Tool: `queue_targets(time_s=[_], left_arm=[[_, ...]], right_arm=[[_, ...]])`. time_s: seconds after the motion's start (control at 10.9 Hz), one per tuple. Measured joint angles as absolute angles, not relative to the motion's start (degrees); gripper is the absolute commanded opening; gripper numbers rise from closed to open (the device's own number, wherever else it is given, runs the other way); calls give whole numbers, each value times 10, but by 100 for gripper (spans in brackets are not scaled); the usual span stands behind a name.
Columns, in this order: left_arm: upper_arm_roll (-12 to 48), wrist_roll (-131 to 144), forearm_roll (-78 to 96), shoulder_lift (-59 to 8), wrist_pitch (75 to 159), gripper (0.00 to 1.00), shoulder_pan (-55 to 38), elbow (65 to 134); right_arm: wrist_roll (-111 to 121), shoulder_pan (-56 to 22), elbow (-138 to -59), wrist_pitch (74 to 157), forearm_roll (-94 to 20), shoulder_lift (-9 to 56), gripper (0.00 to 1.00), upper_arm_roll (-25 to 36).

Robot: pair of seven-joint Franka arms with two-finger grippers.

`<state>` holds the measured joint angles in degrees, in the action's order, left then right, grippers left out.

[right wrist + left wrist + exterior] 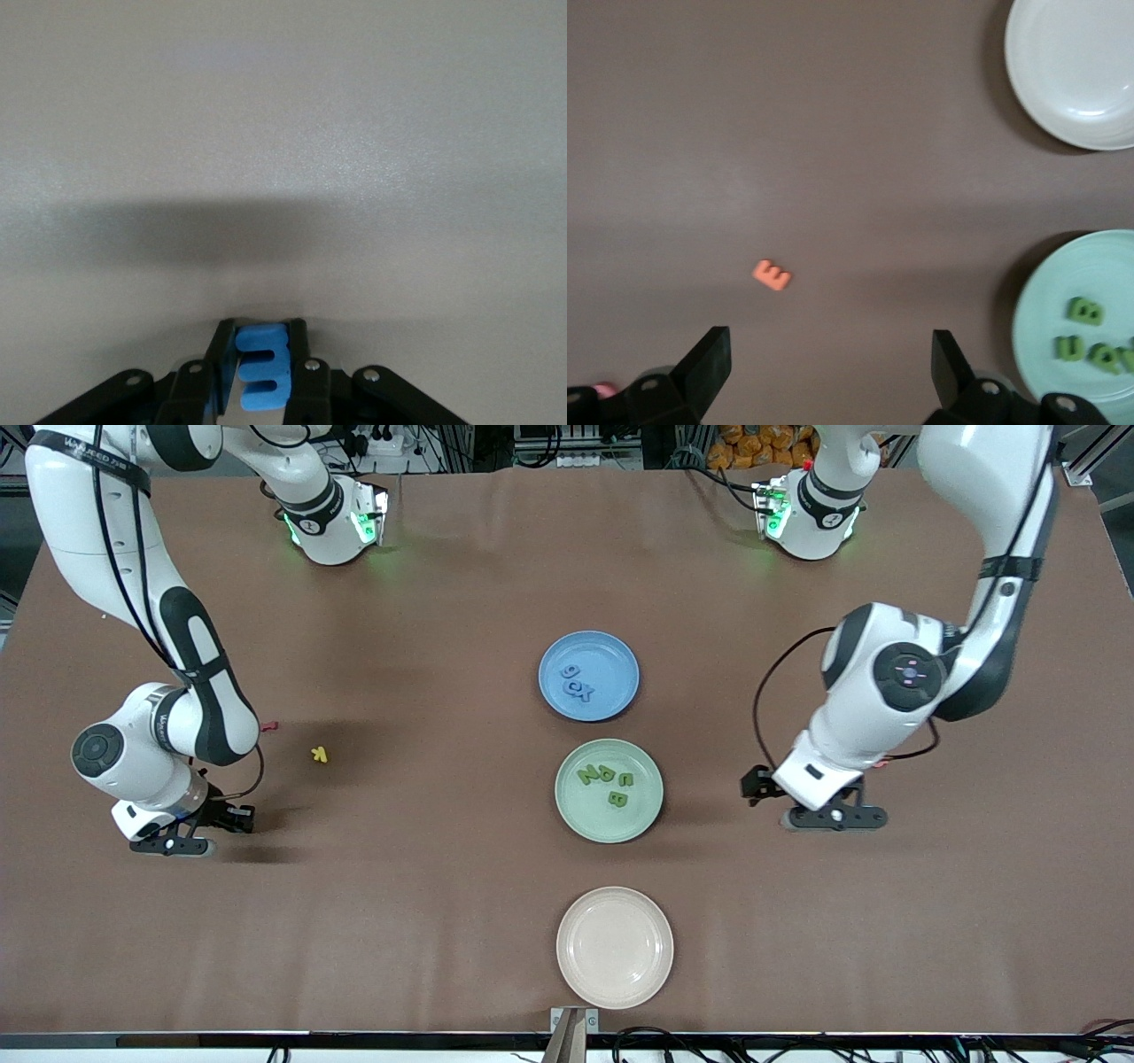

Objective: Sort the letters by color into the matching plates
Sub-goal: 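Carry 3 to the blue plate while the left gripper withdraws upward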

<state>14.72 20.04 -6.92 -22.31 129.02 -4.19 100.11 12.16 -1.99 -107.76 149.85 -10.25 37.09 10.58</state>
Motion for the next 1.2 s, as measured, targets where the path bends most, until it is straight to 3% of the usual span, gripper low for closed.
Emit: queue_targets(time_s=[0.37,0.83,1.2], left_arm=[[82,75,-33,-184,1141,100,-22,960],[63,90,-16,-140,973,100,-25,860],[59,90,-14,-102,927,100,-25,819]], right_arm=[[122,-20,-1078,1499,-103,367,23,105],[107,-21,-1066,1433,-103,327,23,99],[10,-65,-1061,1380,-103,289,23,85]])
